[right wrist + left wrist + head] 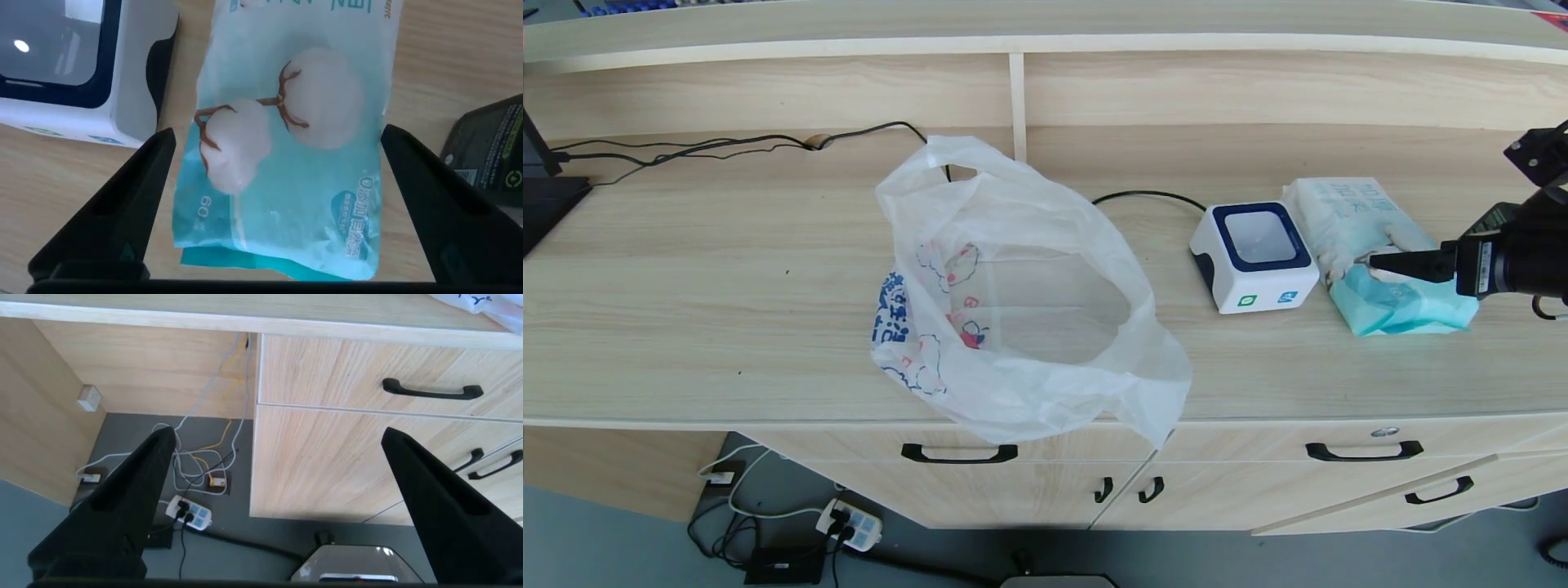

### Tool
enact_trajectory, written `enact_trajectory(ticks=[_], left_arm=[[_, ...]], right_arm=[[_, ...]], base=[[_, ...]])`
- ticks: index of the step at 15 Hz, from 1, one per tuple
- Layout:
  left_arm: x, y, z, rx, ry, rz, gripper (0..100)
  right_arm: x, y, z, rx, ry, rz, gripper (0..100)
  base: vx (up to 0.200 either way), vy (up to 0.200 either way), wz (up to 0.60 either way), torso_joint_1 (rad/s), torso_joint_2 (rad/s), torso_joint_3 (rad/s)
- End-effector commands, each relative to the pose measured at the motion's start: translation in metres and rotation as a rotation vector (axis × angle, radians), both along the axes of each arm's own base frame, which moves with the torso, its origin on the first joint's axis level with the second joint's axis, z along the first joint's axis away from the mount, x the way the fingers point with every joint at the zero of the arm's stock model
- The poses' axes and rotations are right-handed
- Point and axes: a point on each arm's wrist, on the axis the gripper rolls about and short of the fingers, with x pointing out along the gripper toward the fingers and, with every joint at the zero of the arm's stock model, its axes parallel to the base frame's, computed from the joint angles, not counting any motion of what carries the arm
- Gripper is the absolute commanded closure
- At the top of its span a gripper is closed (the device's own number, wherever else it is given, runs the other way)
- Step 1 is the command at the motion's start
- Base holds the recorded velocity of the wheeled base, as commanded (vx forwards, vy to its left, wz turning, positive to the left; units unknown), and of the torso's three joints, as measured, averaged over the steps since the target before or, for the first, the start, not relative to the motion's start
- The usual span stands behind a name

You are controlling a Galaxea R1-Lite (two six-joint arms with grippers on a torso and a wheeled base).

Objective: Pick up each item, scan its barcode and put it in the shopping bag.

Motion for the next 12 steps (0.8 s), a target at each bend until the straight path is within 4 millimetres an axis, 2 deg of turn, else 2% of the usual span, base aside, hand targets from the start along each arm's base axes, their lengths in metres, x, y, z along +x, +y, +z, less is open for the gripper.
enact_trajectory(ticks=[1, 9, 12], left_arm=[[0.000, 0.000, 0.000, 0.001, -0.001, 0.000, 0], [0.000, 0.000, 0.000, -0.005, 0.000, -0.001, 0], [0.000, 0.000, 0.000, -0.005, 0.000, -0.001, 0]], right_arm=[[0.009, -0.003, -0.008, 0.003, 0.020, -0.006, 0], [0.024, -0.010, -0.013, 0.007, 0.033, -0.024, 0], [0.034, -0.005, -0.010, 0.006, 0.021, -0.004, 0]], base=[[0.000, 0.000, 0.00, 0.000, 0.00, 0.000], [0.000, 0.000, 0.00, 0.000, 0.00, 0.000], [0.000, 0.000, 0.00, 0.000, 0.00, 0.000]])
